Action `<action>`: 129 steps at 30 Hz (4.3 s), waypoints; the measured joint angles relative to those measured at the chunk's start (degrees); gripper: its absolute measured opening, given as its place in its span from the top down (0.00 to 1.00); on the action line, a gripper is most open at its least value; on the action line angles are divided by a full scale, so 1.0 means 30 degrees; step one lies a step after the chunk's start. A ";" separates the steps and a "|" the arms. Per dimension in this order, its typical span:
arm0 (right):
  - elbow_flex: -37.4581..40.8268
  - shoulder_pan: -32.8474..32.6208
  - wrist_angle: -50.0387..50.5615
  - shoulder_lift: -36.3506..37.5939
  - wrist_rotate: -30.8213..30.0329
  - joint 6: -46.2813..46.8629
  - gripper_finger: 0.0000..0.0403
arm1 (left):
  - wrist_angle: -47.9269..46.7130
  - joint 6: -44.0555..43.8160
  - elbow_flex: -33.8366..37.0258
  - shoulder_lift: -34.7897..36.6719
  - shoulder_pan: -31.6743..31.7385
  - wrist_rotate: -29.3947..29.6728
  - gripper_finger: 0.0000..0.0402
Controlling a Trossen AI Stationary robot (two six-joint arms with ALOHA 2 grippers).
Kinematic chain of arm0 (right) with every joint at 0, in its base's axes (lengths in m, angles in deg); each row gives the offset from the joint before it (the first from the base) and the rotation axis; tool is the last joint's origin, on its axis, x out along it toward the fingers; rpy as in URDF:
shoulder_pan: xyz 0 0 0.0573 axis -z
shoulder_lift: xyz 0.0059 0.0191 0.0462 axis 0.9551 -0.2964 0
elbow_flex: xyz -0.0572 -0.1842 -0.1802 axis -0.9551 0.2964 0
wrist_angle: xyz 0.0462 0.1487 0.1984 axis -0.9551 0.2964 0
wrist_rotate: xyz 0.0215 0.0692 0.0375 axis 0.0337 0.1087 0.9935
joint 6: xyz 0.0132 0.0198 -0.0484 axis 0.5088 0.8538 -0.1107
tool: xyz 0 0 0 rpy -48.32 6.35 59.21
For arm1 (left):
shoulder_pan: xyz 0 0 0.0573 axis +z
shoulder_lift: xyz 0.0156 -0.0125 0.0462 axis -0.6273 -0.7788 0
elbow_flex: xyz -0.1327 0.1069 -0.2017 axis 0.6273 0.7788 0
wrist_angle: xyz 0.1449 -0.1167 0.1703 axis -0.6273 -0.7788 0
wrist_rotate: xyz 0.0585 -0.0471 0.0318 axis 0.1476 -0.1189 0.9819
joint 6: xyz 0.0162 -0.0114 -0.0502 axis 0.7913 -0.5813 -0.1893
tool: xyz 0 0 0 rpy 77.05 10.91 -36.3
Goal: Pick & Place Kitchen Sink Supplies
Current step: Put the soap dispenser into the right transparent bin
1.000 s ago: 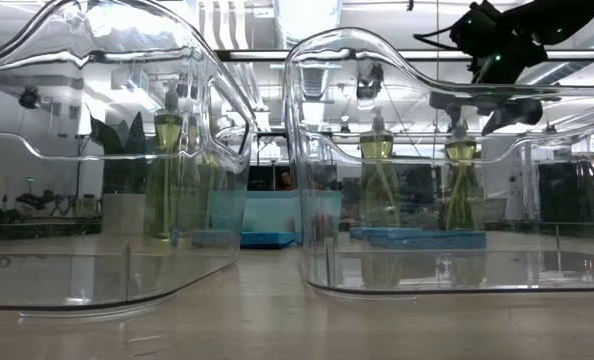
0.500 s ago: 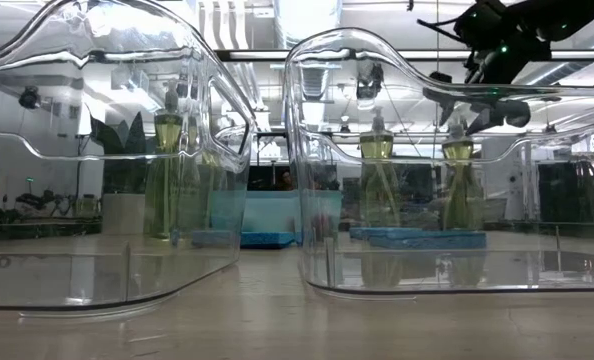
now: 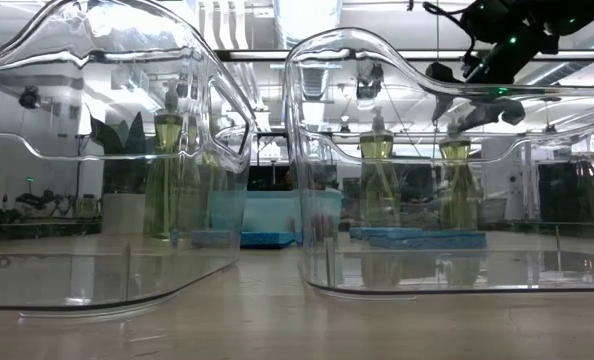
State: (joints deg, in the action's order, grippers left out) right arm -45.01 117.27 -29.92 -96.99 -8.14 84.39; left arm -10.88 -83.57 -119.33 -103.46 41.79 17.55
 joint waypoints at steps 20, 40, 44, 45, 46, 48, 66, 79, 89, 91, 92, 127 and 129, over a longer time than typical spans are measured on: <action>0.0000 -0.0036 0.0458 -0.0178 -0.3352 -0.4580 0.29 | -0.0031 0.2424 -0.0007 0.0006 -0.0007 0.0691 0.49; -0.0901 0.0370 -0.0317 -0.2865 -0.5758 -0.4995 0.11 | 0.1324 0.1768 -0.0663 0.0021 0.0000 0.1071 0.49; -0.0845 0.0710 -0.0684 -0.3289 -0.5803 -0.5089 0.11 | 0.1320 0.1768 -0.0663 0.0003 0.0000 0.1206 0.49; -0.0838 0.0845 -0.0684 -0.3505 -0.5800 -0.5184 0.11 | 0.1346 0.1768 -0.0663 -0.0015 -0.0003 0.1217 0.49; -0.0820 0.0987 -0.0673 -0.3698 -0.5800 -0.5265 0.11 | 0.1359 0.1768 -0.0663 -0.0021 0.0000 0.1217 0.49; -0.0816 0.1243 -0.0938 -0.4052 -0.5793 -0.5456 0.11 | 0.1454 0.1780 -0.0663 -0.0036 0.0000 0.1217 0.49; -0.0823 0.1530 -0.1881 -0.6223 -0.4859 -0.5530 0.27 | 0.1477 0.1790 -0.0663 -0.0059 0.0000 0.1224 0.49; -0.0947 0.1494 -0.1822 -0.5401 -0.4038 -0.5445 0.46 | 0.1490 0.1711 -0.0655 -0.0059 0.0000 0.1243 0.49; -0.3283 0.0919 0.1292 -0.3187 -0.1375 -0.4798 0.46 | 0.1550 0.0813 -0.0648 -0.0198 -0.0006 0.1319 0.49; -0.4036 0.0710 0.2835 -0.2675 -0.1271 -0.4893 0.46 | 0.1436 0.0445 -0.0648 -0.0247 0.0000 0.1278 0.49; -0.4365 0.0598 0.3471 -0.2416 -0.1155 -0.4859 0.46 | 0.1359 0.0337 -0.0638 -0.0289 -0.0002 0.1233 0.49; -1.1547 -1.5346 1.0308 -0.0592 0.4882 -0.4518 0.47 | 0.0763 -0.7314 -0.0604 -0.4037 -0.0007 0.0925 0.49; -1.1408 -1.6639 1.0098 -0.0826 0.4034 -0.4037 0.47 | 0.0763 -0.7375 -0.0604 -0.4263 -0.0007 0.0881 0.49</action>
State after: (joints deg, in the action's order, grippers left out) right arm -79.24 67.35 0.37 -99.47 3.97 72.28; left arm -8.59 -105.70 -121.14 -116.25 41.77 20.20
